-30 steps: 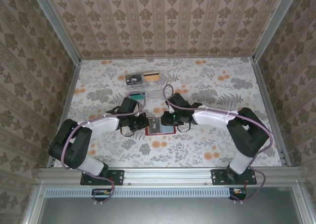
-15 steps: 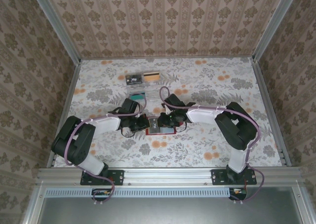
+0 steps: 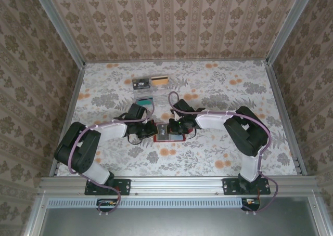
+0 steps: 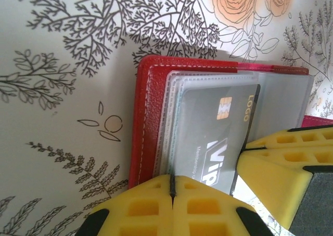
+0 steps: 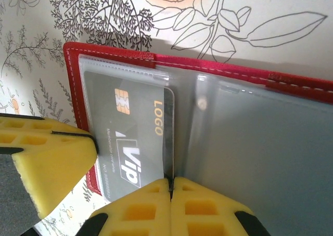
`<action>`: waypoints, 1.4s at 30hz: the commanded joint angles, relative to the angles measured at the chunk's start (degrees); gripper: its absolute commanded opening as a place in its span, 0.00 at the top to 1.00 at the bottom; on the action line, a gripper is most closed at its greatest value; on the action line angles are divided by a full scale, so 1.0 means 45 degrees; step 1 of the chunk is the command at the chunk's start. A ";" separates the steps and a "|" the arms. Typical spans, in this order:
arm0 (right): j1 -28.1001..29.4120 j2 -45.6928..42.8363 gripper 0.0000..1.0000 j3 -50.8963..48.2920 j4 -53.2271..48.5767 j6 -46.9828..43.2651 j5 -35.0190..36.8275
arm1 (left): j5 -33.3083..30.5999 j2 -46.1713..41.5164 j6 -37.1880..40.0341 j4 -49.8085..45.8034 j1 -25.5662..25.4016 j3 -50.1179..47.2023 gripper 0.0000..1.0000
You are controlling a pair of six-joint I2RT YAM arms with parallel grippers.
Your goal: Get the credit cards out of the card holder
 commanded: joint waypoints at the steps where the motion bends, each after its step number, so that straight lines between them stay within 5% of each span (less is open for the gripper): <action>1: -0.0032 -0.0163 1.00 -0.0279 0.0073 0.0073 -0.0013 | -0.0826 0.0256 -0.0126 -0.1347 0.0019 -0.0051 1.00; 13: -0.0385 -0.0704 1.00 -0.1018 0.0265 0.0143 -0.0001 | -0.0862 0.0235 -0.0149 -0.1482 0.0059 -0.0129 1.00; 17: -0.0385 -0.0574 0.79 -0.1122 0.0811 0.0368 -0.0357 | -0.0757 0.0243 -0.0115 -0.1481 0.0059 -0.0108 1.00; 22: -0.0377 -0.0266 0.76 -0.1278 0.1672 0.0841 -0.0645 | -0.0662 0.0253 -0.0095 -0.1448 0.0025 -0.0072 1.00; 27: -0.0368 0.0002 0.79 -0.1401 0.2277 0.1146 -0.0725 | -0.0598 0.0283 -0.0097 -0.1433 0.0020 -0.0090 1.00; 32: -0.0533 -0.0163 1.00 -0.1512 0.1988 0.0978 -0.0503 | -0.0710 0.0176 -0.0019 -0.1621 0.0020 -0.0110 1.00; 42: -0.1578 -0.1372 1.00 -0.2712 0.1523 0.0235 -0.0540 | -0.0773 0.0058 0.0161 -0.1848 0.0098 -0.0156 1.00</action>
